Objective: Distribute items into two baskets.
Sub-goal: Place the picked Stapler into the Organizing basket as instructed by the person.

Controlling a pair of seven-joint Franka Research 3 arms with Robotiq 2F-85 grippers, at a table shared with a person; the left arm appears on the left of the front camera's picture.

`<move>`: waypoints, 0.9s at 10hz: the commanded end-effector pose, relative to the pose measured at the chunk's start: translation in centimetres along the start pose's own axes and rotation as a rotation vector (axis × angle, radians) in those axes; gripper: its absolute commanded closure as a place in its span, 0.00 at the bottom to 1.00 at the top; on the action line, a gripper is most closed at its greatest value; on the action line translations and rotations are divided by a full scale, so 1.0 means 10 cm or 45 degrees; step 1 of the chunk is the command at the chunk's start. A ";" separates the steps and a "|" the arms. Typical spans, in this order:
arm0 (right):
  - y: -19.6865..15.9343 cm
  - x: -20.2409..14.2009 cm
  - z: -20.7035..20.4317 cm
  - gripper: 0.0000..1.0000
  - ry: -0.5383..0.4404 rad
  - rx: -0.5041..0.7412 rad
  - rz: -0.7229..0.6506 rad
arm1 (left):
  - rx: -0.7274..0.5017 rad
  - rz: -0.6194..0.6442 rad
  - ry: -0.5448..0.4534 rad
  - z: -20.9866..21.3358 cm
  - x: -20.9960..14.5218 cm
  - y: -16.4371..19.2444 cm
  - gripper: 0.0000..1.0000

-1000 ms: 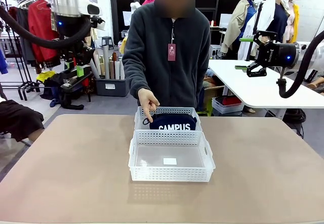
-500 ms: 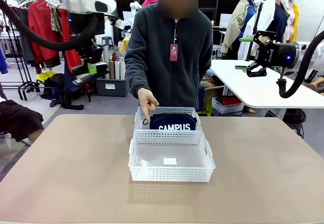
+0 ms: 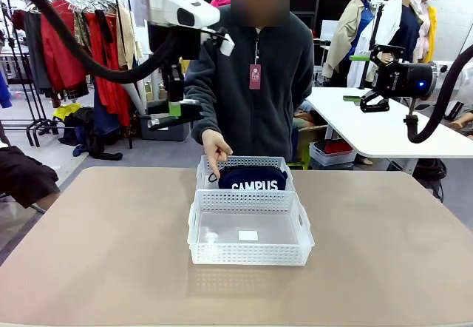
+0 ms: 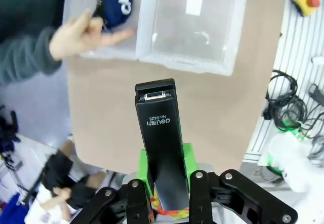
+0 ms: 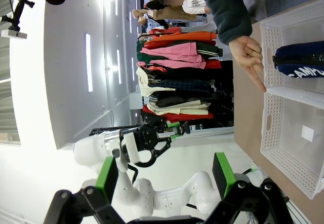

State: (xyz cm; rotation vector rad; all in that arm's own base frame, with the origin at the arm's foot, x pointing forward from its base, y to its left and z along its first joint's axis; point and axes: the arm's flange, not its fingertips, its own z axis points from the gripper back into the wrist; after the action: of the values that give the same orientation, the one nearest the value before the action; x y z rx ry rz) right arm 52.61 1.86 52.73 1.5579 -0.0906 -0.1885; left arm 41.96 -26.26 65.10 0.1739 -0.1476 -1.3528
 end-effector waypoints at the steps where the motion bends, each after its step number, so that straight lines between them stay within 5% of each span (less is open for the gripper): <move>1: 0.01 -0.02 -0.01 0.00 -0.021 0.015 -0.004 | 0.074 -0.124 -0.015 0.01 0.03 -0.11 1.00; 9: 0.01 -0.02 -0.01 0.00 -0.021 0.015 -0.004 | 0.027 -0.119 -0.004 0.01 0.22 -0.17 1.00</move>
State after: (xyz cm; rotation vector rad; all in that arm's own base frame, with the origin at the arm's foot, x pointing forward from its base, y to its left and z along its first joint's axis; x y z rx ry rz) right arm 52.61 1.86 52.73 1.5579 -0.0906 -0.1884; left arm 40.83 -28.79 64.76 0.1978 -0.1563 -1.4453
